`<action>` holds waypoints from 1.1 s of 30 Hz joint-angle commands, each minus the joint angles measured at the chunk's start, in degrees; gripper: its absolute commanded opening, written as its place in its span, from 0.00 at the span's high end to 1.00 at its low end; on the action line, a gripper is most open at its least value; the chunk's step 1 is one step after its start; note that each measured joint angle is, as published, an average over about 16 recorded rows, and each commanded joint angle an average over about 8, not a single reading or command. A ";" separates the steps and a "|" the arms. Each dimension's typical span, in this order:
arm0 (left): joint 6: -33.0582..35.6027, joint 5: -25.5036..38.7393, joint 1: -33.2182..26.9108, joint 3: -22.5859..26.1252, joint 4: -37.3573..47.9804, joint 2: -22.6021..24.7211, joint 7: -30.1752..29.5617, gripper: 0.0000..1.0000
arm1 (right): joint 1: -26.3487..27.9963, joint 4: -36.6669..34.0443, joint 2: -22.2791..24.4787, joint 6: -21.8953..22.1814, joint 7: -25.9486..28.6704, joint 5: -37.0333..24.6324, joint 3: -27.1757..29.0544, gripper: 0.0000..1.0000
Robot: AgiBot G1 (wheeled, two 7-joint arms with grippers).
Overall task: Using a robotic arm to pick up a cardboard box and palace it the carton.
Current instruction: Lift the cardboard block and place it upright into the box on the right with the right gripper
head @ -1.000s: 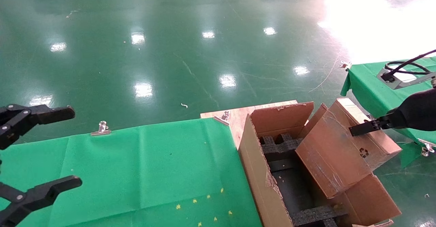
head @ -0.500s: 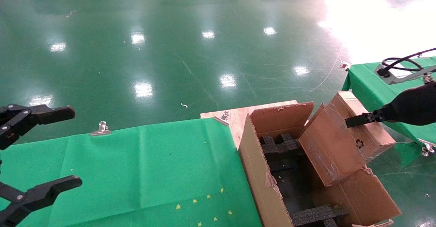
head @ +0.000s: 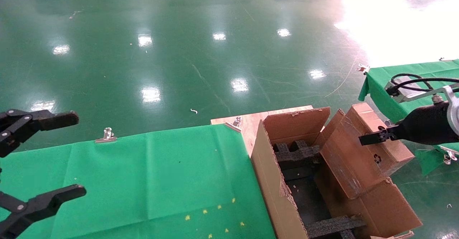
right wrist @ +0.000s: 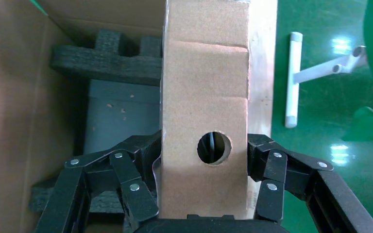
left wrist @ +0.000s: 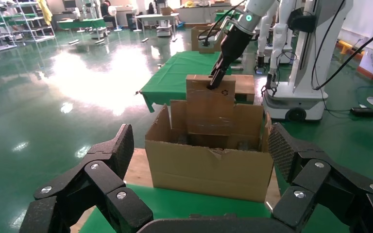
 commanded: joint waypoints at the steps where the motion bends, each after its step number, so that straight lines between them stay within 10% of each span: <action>1: 0.00 0.00 0.00 0.00 0.00 0.00 0.00 0.00 | -0.07 2.08 0.35 0.64 2.75 -2.29 -0.52 1.00; 33: 0.00 0.00 0.00 0.00 0.00 0.00 0.00 0.00 | -11.53 3.94 -5.99 11.12 19.57 -11.72 -5.33 1.00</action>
